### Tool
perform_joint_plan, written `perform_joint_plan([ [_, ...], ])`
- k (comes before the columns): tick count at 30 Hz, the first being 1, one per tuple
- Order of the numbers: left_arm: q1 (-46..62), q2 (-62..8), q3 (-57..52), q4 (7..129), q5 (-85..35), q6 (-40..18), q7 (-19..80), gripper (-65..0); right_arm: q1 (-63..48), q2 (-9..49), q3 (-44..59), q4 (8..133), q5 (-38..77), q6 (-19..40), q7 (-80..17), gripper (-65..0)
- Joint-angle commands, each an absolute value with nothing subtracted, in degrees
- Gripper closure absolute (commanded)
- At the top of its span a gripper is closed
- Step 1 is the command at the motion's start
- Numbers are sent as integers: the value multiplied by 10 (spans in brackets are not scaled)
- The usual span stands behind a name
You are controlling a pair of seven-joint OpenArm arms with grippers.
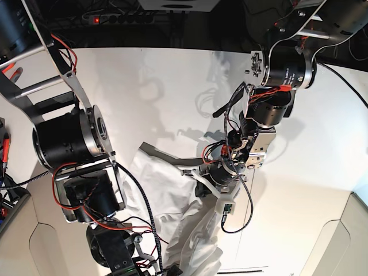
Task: Layout the t-shirt on the table in an organized manner, then fold the t-shirt properly
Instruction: 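Raise the shirt high with both grippers and shake it out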
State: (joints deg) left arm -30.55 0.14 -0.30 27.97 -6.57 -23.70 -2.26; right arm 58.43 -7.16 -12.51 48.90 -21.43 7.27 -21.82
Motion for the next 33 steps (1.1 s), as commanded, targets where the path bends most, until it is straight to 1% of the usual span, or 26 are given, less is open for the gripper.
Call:
perform_joint_plan([
  [1, -325, -7, -2, 288, -73, -271, -22, 0, 611, -73, -124, 500, -216, 61, -201, 0],
  [3, -323, -27, -2, 290, -112, -330, 7, 0, 611, -71, -124, 500, -216, 48, -204, 0],
  [5, -318, -51, -2, 293, -181, -400, 44, 0, 611, -66, -124, 500, -216, 39, -205, 0],
  [8, -299, -87, -2, 314, -293, -400, 134, 0, 611, -58, -123, 500, -216, 27, -206, 0],
  [12, -253, -120, -2, 395, -407, -400, 269, 0, 611, -47, -123, 500, -216, 27, -207, 0],
  [18, -153, -153, -2, 614, -586, -400, 474, 0, 611, -43, -116, 500, -216, 26, -213, 0],
  [21, -106, -169, -3, 736, -682, -400, 555, 0, 611, -43, -106, 500, -216, 1, -226, 0],
  [23, -81, -180, -3, 811, -730, -400, 594, 0, 611, -43, -100, 500, -213, -8, -236, 0],
  [25, -61, -191, -2, 875, -752, -400, 616, 0, 611, -43, -96, 500, -190, -10, -256, 0],
  [30, -24, -209, -3, 1002, -761, -400, 632, 0, 601, -48, -95, 500, -112, -8, -300, 0],
  [33, -18, -222, -11, 1075, -757, -400, 633, 0, 586, -56, -94, 500, -46, 8, -299, 0],
])
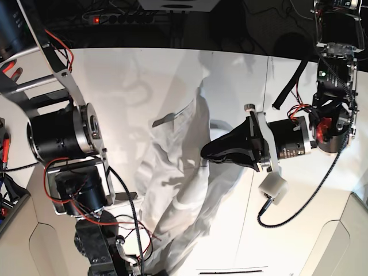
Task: Layout the t-shirt on the table in an organized manner, then fold the t-shirt properly
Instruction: 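Raise the shirt high with both grippers and shake it out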
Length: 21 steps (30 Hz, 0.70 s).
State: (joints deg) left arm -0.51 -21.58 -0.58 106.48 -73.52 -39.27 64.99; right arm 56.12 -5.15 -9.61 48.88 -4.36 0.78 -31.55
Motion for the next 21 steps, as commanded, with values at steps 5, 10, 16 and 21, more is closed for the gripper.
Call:
perform_joint_plan([
  [5, -19, -252, -105, 1156, -680, -400, 583, 0, 593, -87, -100, 500, 54, 53, -279, 0],
  [10, -19, -289, -232, 1158, -641, -400, 534, 0, 631, -87, -101, 500, 106, 64, -258, 0],
  [16, -39, -382, -322, 1158, -640, -400, 516, 0, 693, -87, -100, 500, 161, 124, -235, 0],
  [21, -75, -471, -361, 1158, -638, -400, 507, 0, 748, -87, -67, 500, 174, 138, -231, 0],
])
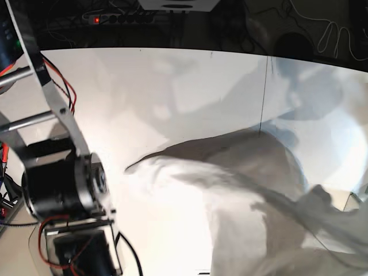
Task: Layout the t-shirt on the table in an organized manner, then fold the t-shirt properly
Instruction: 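Raise the shirt high with both grippers and shake it out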
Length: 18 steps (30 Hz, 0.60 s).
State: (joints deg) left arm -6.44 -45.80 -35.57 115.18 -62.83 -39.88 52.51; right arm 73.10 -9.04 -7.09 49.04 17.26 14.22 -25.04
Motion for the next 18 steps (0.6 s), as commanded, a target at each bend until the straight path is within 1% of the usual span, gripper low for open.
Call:
perform_joint_plan([
  [1, -82, -489, -364, 1158, -634, -400, 503, 0, 748, -87, -54, 500, 185, 138, -232, 0],
  [7, -128, -593, -364, 1158, -604, -400, 484, 0, 748, -86, 38, 500, 202, 138, -249, 0],
  [10, -131, -611, -364, 1158, -611, -400, 501, 0, 748, -86, 74, 500, 199, 137, -264, 0],
  [13, -114, -588, -363, 1161, -676, -400, 541, 0, 748, -86, 100, 500, 178, 136, -264, 0],
  [15, -89, -555, -363, 1173, -727, -400, 566, 0, 748, -84, 116, 500, 154, 125, -263, 0],
  [18, -34, -489, -363, 1211, -796, -400, 593, 0, 709, -75, 137, 500, 135, 106, -261, 0],
])
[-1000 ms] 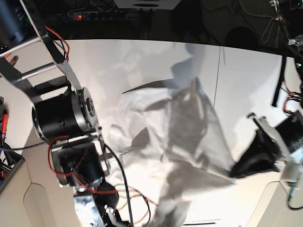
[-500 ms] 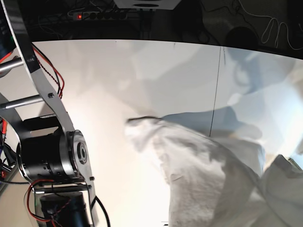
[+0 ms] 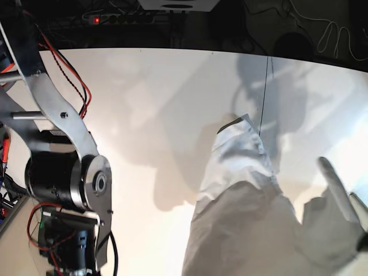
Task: Layout the t-shirt on the table in an organized manner, then fold the t-shirt properly
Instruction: 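Raise the shirt high with both grippers and shake it out, then lower the shirt onto the table and regrasp with the left gripper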
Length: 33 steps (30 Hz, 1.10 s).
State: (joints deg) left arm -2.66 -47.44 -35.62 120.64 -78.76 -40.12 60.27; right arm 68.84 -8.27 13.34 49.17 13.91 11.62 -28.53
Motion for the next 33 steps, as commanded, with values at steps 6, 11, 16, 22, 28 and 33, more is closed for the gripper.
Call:
perform_joint_plan([
  [6, 47, -365, -363, 1287, -810, -400, 597, 0, 634, -47, 149, 500, 126, 102, -238, 0],
  [11, 52, -322, -363, 1290, -810, -400, 597, 0, 610, -44, 149, 500, 124, 102, -236, 0],
  [16, 53, -312, -363, 1290, -809, -400, 598, 0, 614, -45, 149, 500, 124, 102, -239, 0],
  [22, 55, -306, -363, 1290, -803, -400, 599, 0, 607, -45, 149, 500, 126, 109, -292, 0],
  [28, 58, -256, -363, 1290, -799, -400, 603, 0, 583, -45, 149, 500, 142, 144, -318, 0],
  [33, 58, -234, -363, 1290, -799, -400, 604, 0, 564, -45, 149, 500, 146, 144, -313, 0],
])
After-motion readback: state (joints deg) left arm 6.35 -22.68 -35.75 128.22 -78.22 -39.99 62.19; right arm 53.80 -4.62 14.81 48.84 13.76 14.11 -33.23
